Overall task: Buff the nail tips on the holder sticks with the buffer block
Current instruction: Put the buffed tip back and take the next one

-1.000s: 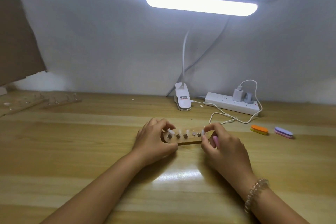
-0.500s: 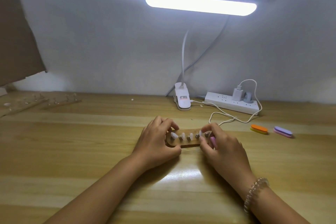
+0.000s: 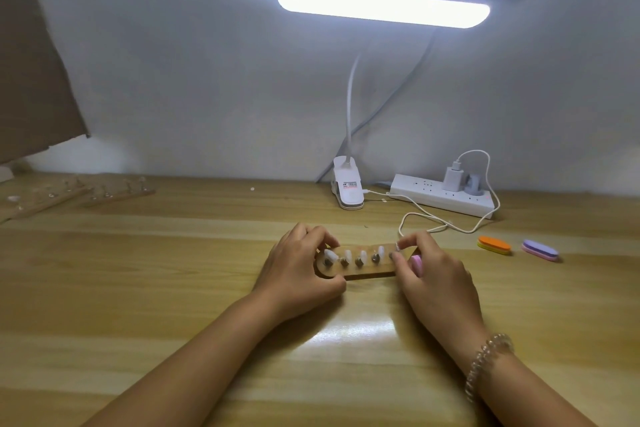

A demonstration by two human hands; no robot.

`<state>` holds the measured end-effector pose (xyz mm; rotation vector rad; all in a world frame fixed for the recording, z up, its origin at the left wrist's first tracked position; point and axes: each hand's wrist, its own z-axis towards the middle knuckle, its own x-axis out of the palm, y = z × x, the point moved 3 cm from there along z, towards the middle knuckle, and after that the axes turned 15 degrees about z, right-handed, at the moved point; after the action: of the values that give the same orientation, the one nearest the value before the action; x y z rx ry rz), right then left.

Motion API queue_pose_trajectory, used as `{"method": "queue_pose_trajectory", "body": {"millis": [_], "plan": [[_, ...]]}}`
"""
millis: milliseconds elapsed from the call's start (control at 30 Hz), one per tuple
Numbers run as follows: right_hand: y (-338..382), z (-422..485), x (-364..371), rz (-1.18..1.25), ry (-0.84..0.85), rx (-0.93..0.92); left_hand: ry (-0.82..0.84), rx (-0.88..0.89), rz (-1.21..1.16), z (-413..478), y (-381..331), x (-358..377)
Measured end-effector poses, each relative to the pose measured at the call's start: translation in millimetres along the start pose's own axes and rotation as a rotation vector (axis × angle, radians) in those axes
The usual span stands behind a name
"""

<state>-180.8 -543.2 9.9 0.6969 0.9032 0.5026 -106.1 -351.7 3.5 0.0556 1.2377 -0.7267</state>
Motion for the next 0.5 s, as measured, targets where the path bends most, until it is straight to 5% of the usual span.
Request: {"method": "queue_pose_trajectory", "body": {"millis": [333, 500], "plan": [[1, -2, 1, 0.017, 0.032, -0.052, -0.007, -0.197, 0.015, 8, 11, 3], [13, -10, 5, -0.035, 0.105, -0.203, -0.180, -0.210, 0.030, 4, 8, -7]]}}
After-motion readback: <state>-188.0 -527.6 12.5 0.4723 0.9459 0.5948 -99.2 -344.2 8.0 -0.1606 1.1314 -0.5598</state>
